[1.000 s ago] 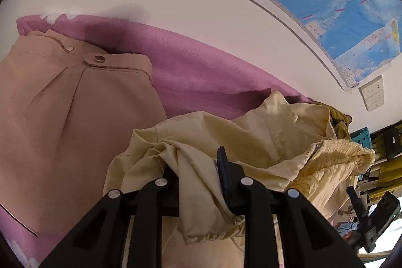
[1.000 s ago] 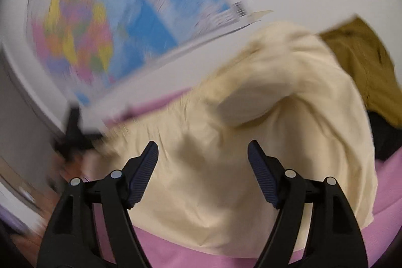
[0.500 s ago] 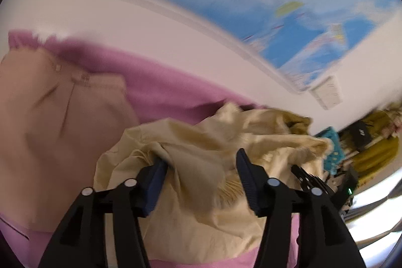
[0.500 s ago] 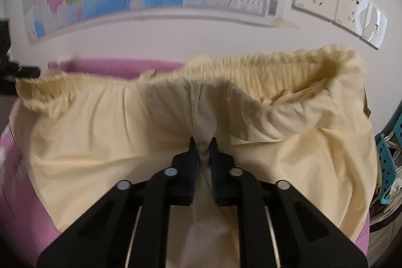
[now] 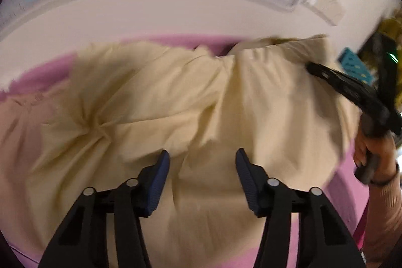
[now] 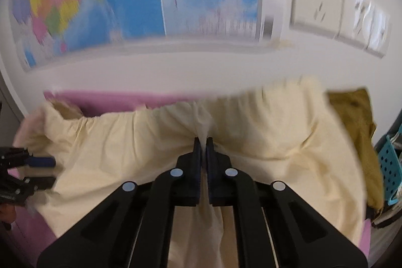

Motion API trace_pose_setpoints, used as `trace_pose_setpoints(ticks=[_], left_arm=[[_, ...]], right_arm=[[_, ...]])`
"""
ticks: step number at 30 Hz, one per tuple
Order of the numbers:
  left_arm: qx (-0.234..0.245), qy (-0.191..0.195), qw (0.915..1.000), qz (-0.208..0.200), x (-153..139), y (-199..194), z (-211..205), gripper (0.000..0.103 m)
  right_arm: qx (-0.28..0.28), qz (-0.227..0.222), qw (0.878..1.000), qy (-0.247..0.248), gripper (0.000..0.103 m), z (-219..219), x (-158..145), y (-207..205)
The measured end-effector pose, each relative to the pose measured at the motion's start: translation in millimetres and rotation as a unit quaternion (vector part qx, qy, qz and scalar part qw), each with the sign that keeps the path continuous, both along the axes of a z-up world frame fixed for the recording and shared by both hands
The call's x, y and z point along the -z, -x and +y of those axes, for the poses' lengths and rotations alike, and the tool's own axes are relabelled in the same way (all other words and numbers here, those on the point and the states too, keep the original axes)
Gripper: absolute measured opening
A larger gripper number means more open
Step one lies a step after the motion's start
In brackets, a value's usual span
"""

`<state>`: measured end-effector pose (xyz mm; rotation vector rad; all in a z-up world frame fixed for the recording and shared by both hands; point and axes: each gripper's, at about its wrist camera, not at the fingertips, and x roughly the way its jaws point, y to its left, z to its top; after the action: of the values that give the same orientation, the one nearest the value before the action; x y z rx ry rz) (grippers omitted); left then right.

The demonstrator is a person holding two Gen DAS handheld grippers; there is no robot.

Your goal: Fold large clothes

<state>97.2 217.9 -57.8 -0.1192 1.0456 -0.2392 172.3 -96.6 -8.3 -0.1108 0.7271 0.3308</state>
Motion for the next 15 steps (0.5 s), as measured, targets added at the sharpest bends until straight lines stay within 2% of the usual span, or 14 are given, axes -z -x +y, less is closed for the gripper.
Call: trace_pose_setpoints(ticks=[1,2,4,6,8,10,12,15], left_arm=[[-0.015,-0.001,0.9998,0.012,7.6,-9.9,4.3,0.034],[-0.024,0.001,0.9995,0.019,12.0,-16.7,7.1,0.029],[-0.037,0.01,0.9991,0.021,16.6,-26.0,13.6,0.027],[-0.04,0.011,0.9991,0.01,13.1,-23.8,12.4,0.028],[-0.034,-0.015,0.9992,-0.015,6.0,-13.7,6.1,0.036],[-0.044,-0.045,0.9967,-0.05,-4.3,3.9,2.2,0.05],[-0.059,-0.067,0.993,-0.077,-12.4,20.8,-0.9,0.058],[-0.075,-0.091,0.9877,-0.103,-19.8,43.0,-4.0,0.061]], right_arm=[[0.0,-0.001,1.0,0.002,0.008,-1.0,4.0,0.7],[-0.003,-0.003,1.0,-0.003,0.013,-2.8,4.5,2.9],[-0.012,0.003,1.0,-0.015,0.026,-7.2,2.0,9.1],[-0.026,-0.008,0.999,-0.028,0.053,-15.1,-5.9,24.9],[-0.031,-0.025,0.999,-0.035,0.063,-24.9,-13.2,40.9],[-0.037,-0.04,0.997,-0.047,0.066,-39.7,-20.6,59.5],[-0.034,-0.045,0.997,-0.058,0.069,-54.4,-24.0,76.7],[-0.01,-0.048,0.997,-0.065,0.072,-85.2,-23.1,100.5]])
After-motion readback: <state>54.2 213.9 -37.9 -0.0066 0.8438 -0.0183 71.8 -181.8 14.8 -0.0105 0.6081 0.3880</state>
